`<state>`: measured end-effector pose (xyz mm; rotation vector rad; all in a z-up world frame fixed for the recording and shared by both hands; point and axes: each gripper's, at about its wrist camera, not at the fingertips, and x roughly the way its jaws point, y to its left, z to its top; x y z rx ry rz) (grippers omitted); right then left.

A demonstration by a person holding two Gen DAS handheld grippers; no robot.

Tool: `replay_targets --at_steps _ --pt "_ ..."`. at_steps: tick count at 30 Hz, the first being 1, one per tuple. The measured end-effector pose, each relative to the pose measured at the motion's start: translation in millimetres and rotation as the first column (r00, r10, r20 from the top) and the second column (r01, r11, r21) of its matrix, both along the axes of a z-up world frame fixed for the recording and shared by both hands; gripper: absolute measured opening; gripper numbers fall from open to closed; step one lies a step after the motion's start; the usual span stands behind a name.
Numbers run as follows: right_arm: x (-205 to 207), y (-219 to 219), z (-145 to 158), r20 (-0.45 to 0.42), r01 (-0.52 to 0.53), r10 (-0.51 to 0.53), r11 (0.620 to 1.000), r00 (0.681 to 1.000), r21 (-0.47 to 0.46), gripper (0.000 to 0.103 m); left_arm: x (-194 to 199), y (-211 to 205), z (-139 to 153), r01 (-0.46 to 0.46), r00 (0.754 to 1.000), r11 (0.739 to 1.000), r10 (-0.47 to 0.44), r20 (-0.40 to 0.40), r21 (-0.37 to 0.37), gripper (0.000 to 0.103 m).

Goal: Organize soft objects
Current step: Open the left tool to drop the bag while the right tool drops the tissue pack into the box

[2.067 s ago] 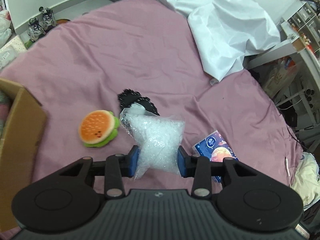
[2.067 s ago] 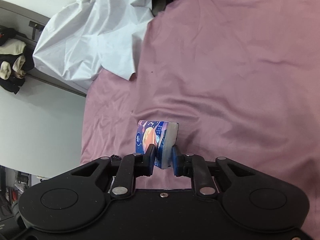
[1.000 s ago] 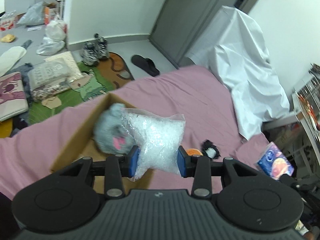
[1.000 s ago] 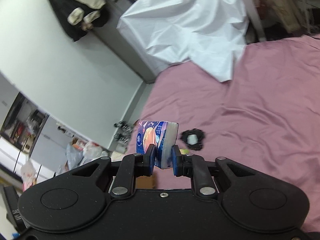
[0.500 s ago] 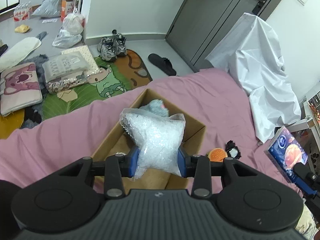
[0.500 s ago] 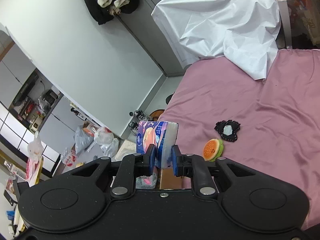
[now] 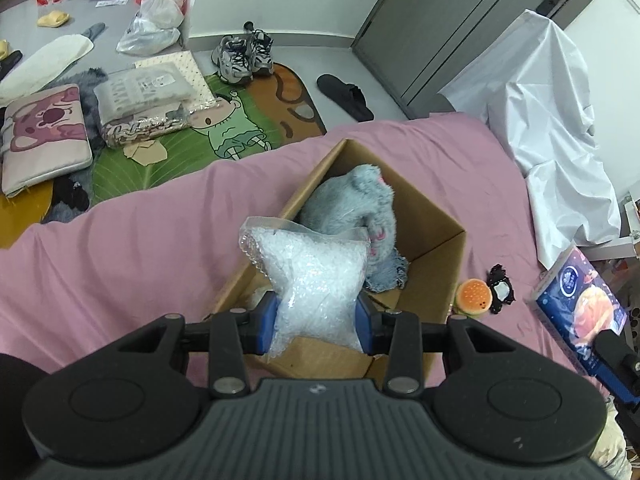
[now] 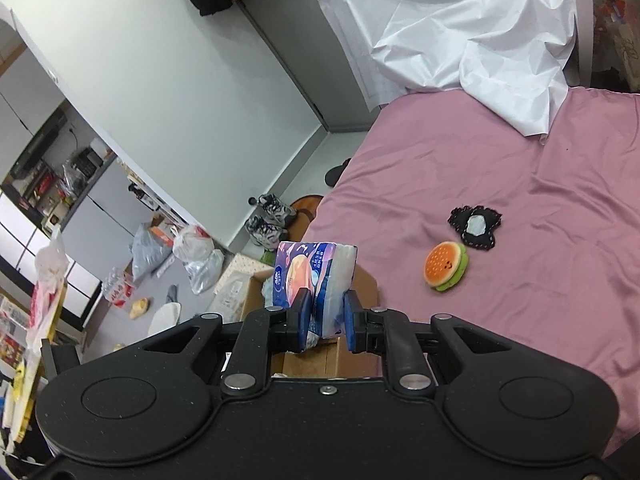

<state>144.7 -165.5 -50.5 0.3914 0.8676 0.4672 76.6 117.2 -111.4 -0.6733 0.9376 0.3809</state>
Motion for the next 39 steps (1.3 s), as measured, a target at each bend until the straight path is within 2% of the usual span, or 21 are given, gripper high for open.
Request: replay_targets --at_steps 6,16,19,25,31,33,37,39 --pt "-6 22 -6 -0.011 -0.008 0.008 1.000 1.000 -0.028 0.017 -2 13 -9 -0.007 1.000 0.999 0.007 -0.014 -0.038 0.039" --pt "-12 48 -7 -0.007 -0.027 0.027 0.996 1.000 -0.084 0.017 -5 31 -19 -0.024 1.000 0.994 0.025 0.006 -0.109 0.040" --pt "-13 53 -8 -0.006 -0.029 0.029 0.996 1.000 -0.089 0.017 -7 33 -16 -0.019 1.000 0.993 0.020 0.010 -0.120 0.044" --pt "-12 66 -17 -0.032 -0.036 0.033 0.995 0.999 -0.097 0.017 -9 39 -10 -0.015 0.999 0.991 0.020 0.029 -0.137 0.058" --pt "-13 73 -24 -0.060 -0.050 0.044 0.994 0.997 -0.097 0.018 -9 41 -2 -0.022 0.999 0.991 0.028 0.045 -0.133 0.060" --pt "-12 75 -26 -0.078 -0.061 0.054 0.994 0.995 -0.089 0.025 -8 40 0 -0.016 0.999 0.992 0.022 0.046 -0.125 0.064" --pt "-9 74 -29 -0.107 -0.077 0.068 0.994 0.992 -0.083 0.026 -6 34 5 -0.013 0.999 0.995 0.017 0.044 -0.095 0.074" --pt "-10 68 -27 -0.103 -0.075 0.067 0.994 0.992 -0.078 0.031 -4 29 7 -0.006 0.999 0.997 0.009 0.038 -0.078 0.079"
